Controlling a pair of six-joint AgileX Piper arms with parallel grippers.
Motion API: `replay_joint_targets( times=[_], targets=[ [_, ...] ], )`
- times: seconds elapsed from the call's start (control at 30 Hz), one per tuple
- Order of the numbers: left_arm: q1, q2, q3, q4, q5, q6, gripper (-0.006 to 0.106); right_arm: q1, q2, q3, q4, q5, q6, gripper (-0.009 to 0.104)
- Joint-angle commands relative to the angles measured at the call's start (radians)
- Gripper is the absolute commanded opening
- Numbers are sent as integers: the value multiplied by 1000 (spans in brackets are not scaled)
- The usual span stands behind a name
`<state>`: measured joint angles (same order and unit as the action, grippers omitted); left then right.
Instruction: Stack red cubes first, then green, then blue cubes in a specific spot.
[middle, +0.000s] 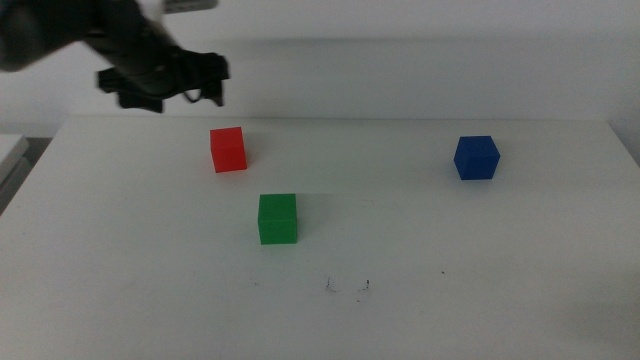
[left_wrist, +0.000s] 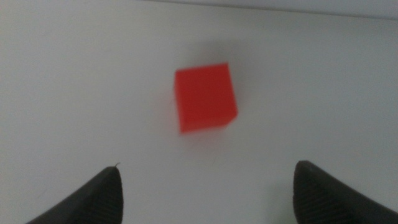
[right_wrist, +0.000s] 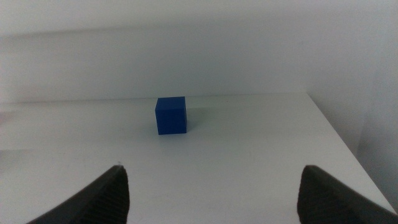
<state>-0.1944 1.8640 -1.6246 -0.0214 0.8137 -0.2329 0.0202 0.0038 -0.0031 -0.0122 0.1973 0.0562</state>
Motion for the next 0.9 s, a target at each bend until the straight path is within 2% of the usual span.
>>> replay_joint_targets(
  times=[0.0,0.07,0.17,0.27,0.5,0.57,0.63,0.7,0.77,0.87],
  targets=[
    [-13,127,-142,-4,44,-53,94,-4,-4,3,-3,-13,-3,93],
    [-20,228,-260,3,85,-106,94,-4,-4,3,-3,-13,-3,93],
    [-25,351,-398,61,149,-161,93,-4,-4,3,-3,-13,-3,93],
    [-25,447,-495,68,181,-171,93,-4,-4,3,-3,-13,-3,93],
    [-25,550,-551,78,156,-185,93,-4,-4,3,-3,-13,-3,93],
    [-25,563,-551,83,135,-185,89,-4,-4,3,-3,-13,-3,93],
    [-23,570,-551,94,115,-185,79,-4,-4,3,-3,-13,-3,93],
    [-23,577,-551,96,103,-185,64,-4,-4,3,-3,-13,-3,93],
    [-23,582,-551,90,95,-185,43,-4,-4,3,-3,-13,-3,93],
    [-25,568,-555,89,116,-183,18,-4,-4,3,-3,-13,-3,93]
  ],
)
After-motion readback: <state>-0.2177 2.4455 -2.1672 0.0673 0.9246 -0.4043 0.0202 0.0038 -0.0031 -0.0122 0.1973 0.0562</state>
